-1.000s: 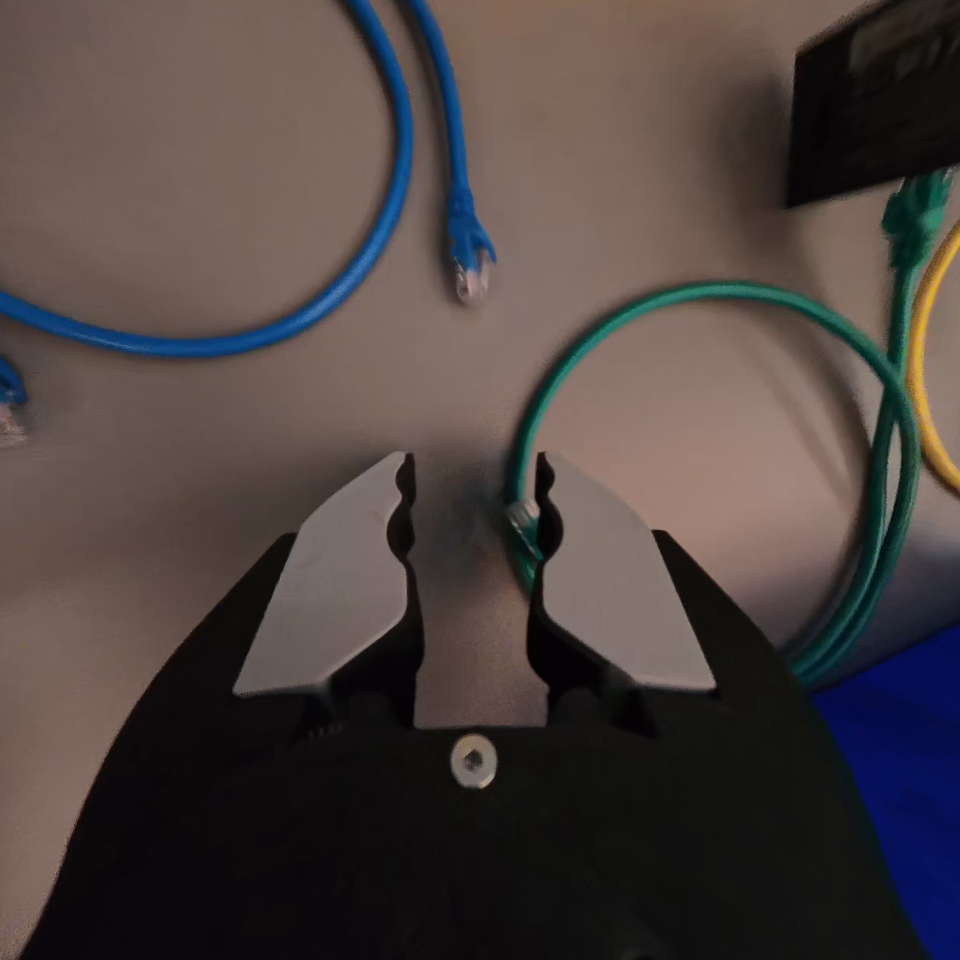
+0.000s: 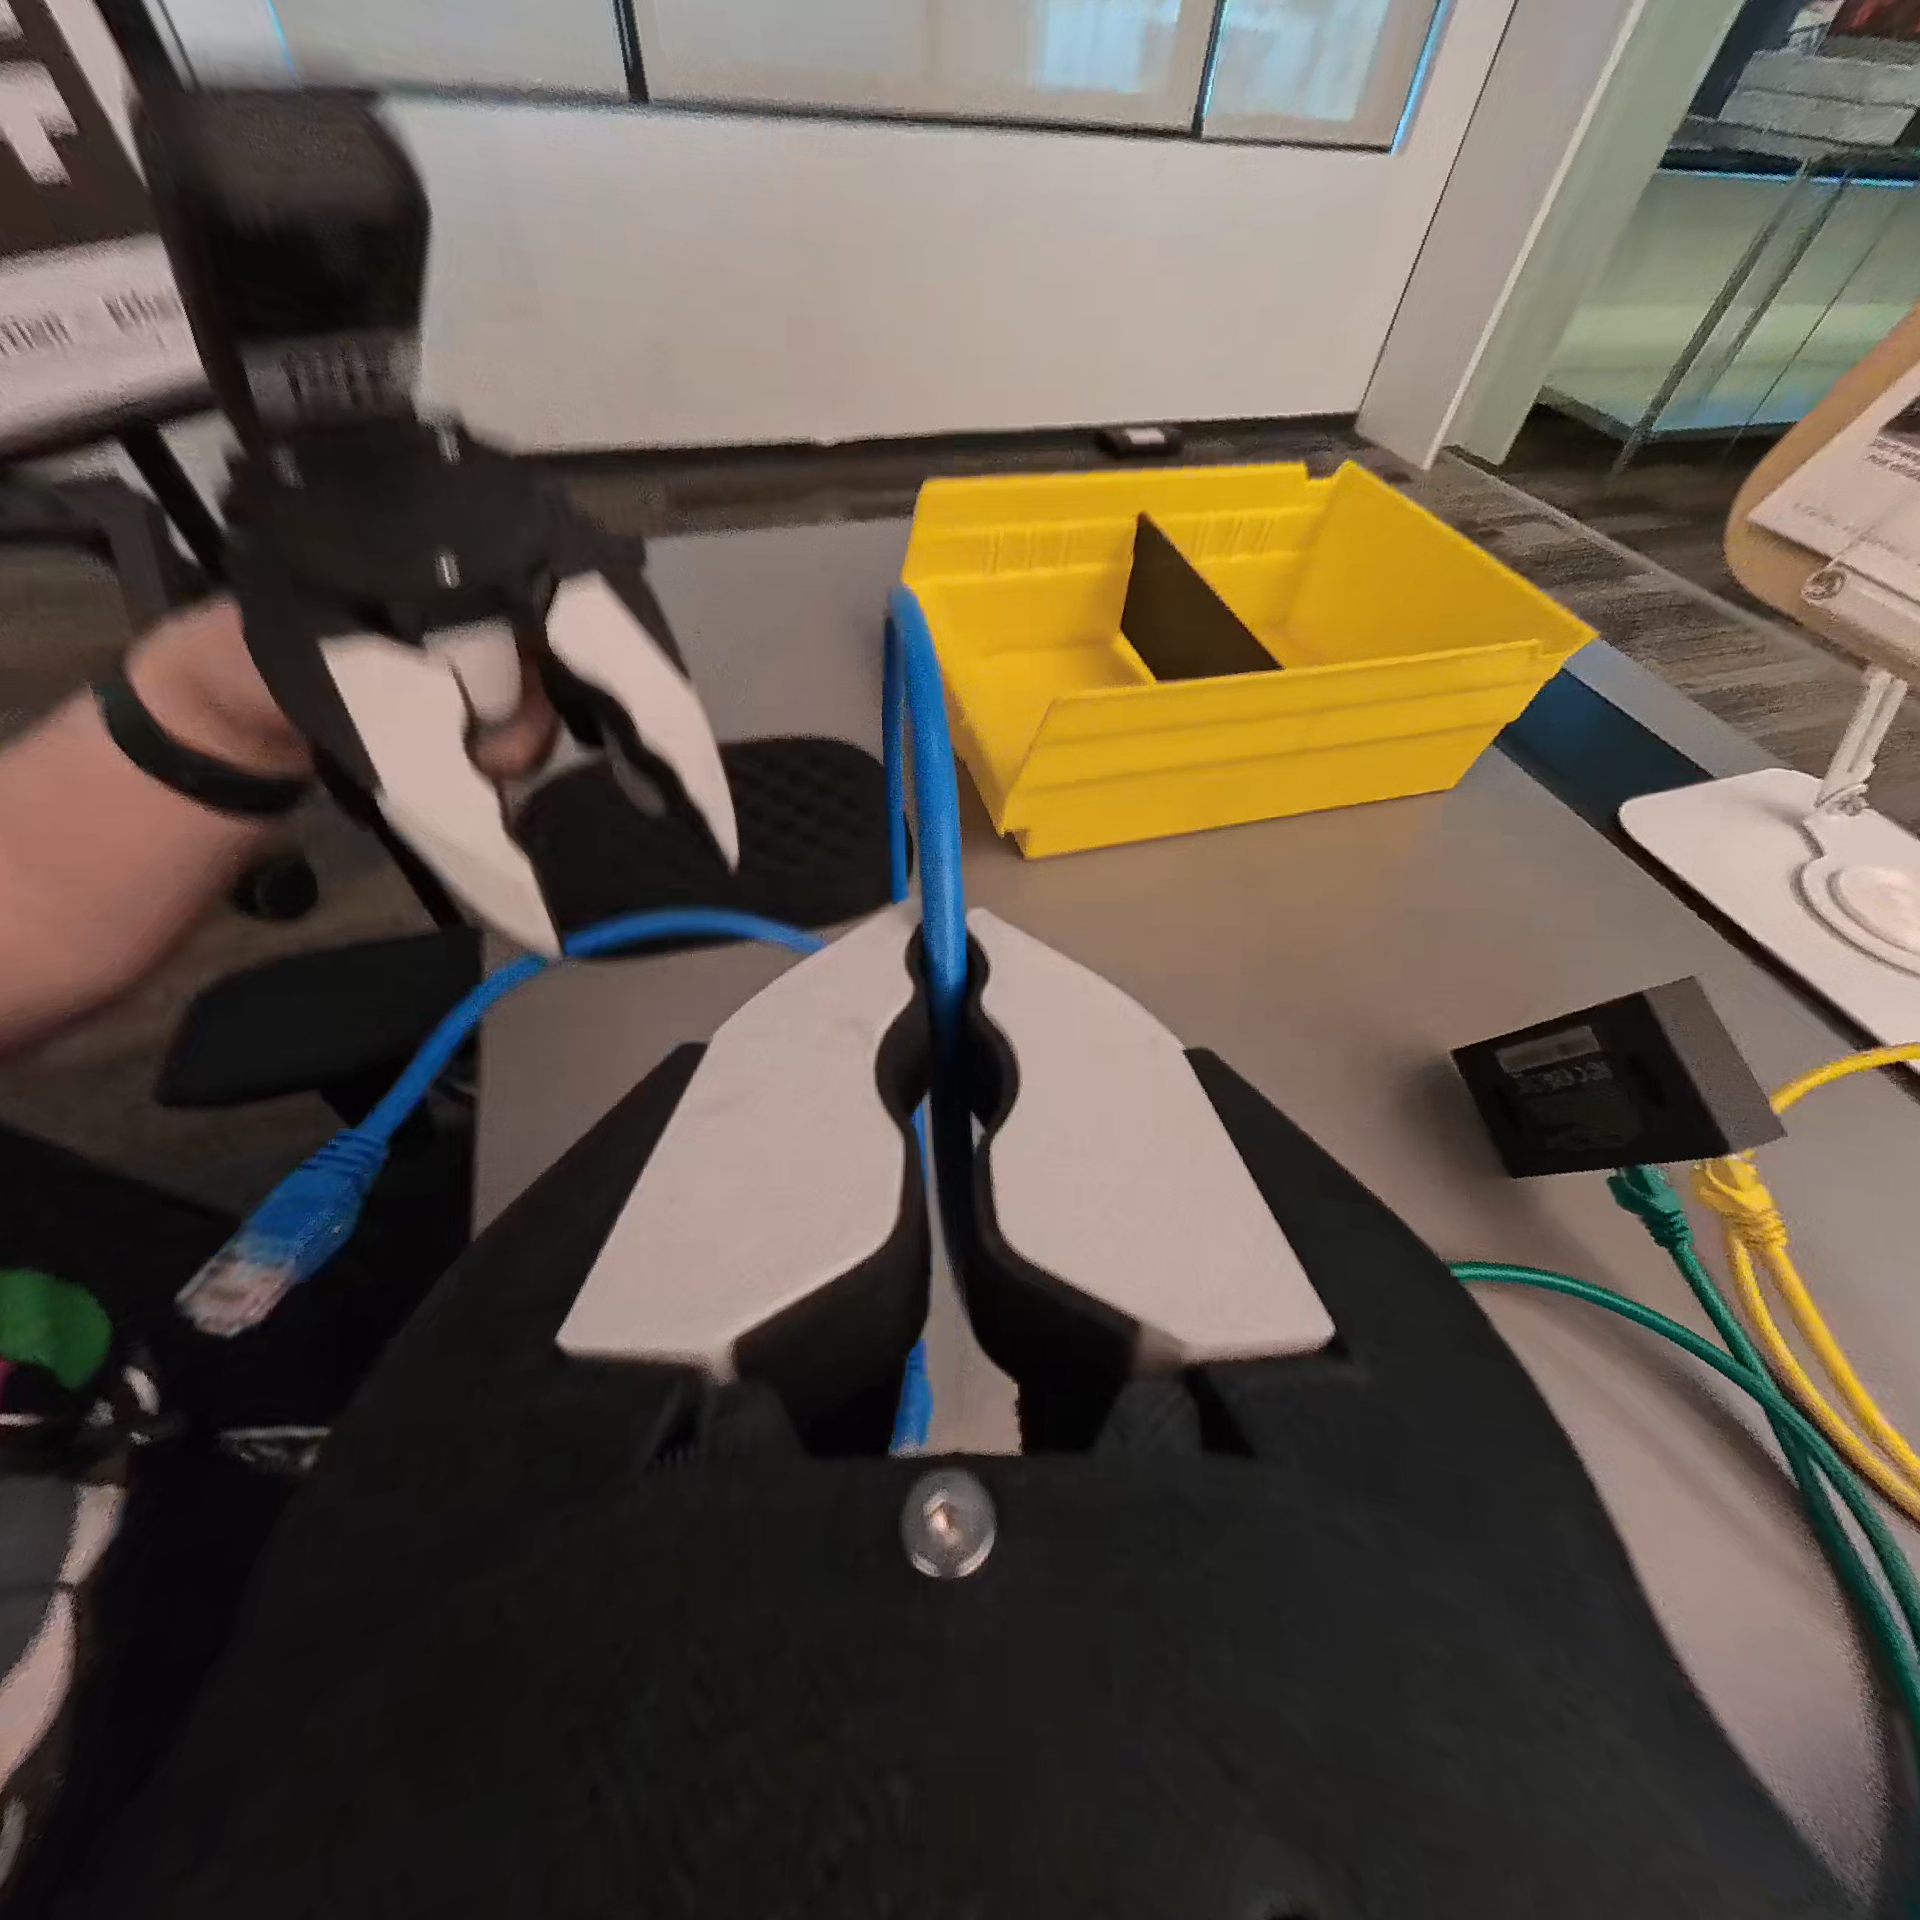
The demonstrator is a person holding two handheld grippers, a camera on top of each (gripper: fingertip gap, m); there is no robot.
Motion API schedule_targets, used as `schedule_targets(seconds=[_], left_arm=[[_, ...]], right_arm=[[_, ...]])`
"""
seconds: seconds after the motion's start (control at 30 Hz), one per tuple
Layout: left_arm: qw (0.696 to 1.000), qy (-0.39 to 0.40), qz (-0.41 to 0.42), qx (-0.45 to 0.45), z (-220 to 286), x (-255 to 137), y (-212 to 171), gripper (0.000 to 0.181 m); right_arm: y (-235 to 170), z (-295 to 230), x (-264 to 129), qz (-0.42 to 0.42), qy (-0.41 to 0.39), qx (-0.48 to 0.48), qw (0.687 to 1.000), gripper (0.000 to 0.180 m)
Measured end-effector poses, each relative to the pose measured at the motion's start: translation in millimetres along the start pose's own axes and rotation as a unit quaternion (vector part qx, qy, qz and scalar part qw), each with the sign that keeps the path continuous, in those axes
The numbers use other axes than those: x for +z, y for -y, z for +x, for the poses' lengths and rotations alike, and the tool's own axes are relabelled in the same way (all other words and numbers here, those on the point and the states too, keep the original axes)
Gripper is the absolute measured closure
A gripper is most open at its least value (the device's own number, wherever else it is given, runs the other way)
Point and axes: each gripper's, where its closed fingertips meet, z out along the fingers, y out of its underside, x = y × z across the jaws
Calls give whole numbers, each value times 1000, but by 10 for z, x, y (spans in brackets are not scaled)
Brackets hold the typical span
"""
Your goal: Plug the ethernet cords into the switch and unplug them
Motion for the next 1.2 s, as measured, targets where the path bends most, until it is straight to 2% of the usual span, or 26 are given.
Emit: schedule_targets(seconds=[0.17, 0.3, 0.33, 0.4, 0.43, 0.53, 0.63, 0.67, 0.73, 0.8, 0.83, 0.87, 0.93, 0.97, 1.1, 1.17, 1.2], left_arm=[[997, 12, 69, 21, 51, 16, 56, 120], [990, 23, 135, 11, -86, -166, 180, 115], [988, 32, 153, 6, -148, -227, 208, 115], [981, 65, 182, 7, -294, -331, 250, 127], [978, 87, 188, 16, -356, -359, 272, 126], [961, 156, 220, 58, -457, -419, 495, 107], [917, 262, 268, 136, -584, -551, 867, 108], [904, 285, 271, 170, -600, -552, 966, 113], [902, 285, 248, 210, -593, -429, 1094, 119], [907, 266, 229, 233, -541, -269, 1189, 106], [902, 262, 233, 252, -492, -224, 1247, 109], [893, 259, 246, 275, -414, -206, 1313, 121], [879, 232, 267, 321, -219, -182, 1396, 172], [881, 217, 267, 325, -172, -174, 1423, 178], [939, 147, 181, 251, -325, -155, 1493, 180], [959, 112, 127, 228, -409, -143, 1554, 180], [967, 85, 99, 217, -415, -117, 1580, 180]], right_arm=[[415, 115, -235, 47, 6, 57, 997, 179], [642, 198, -366, 65, -3, 71, 995, 179], [693, 210, -397, 70, -4, 71, 995, 179], [797, 233, -461, 84, -2, 80, 993, 179], [849, 230, -490, 94, 6, 90, 992, 179], [935, 207, -529, 110, 31, 115, 987, 178], [956, 153, -515, 117, 57, 128, 983, 179], [964, 138, -513, 120, 64, 133, 982, 179], [980, 96, -524, 122, 78, 142, 979, 179], [999, 63, -555, 124, 86, 148, 977, 179], [1007, 52, -575, 125, 90, 152, 976, 179], [1003, 50, -593, 124, 92, 159, 975, 179], [954, 55, -616, 118, 97, 174, 973, 179], [879, 84, -613, 106, 92, 179, 974, 179], [282, 406, -573, 21, 3, 125, 992, 178], [91, 603, -602, 0, -63, 41, 997, 154], [86, 638, -635, 2, -86, -26, 996, 150]])
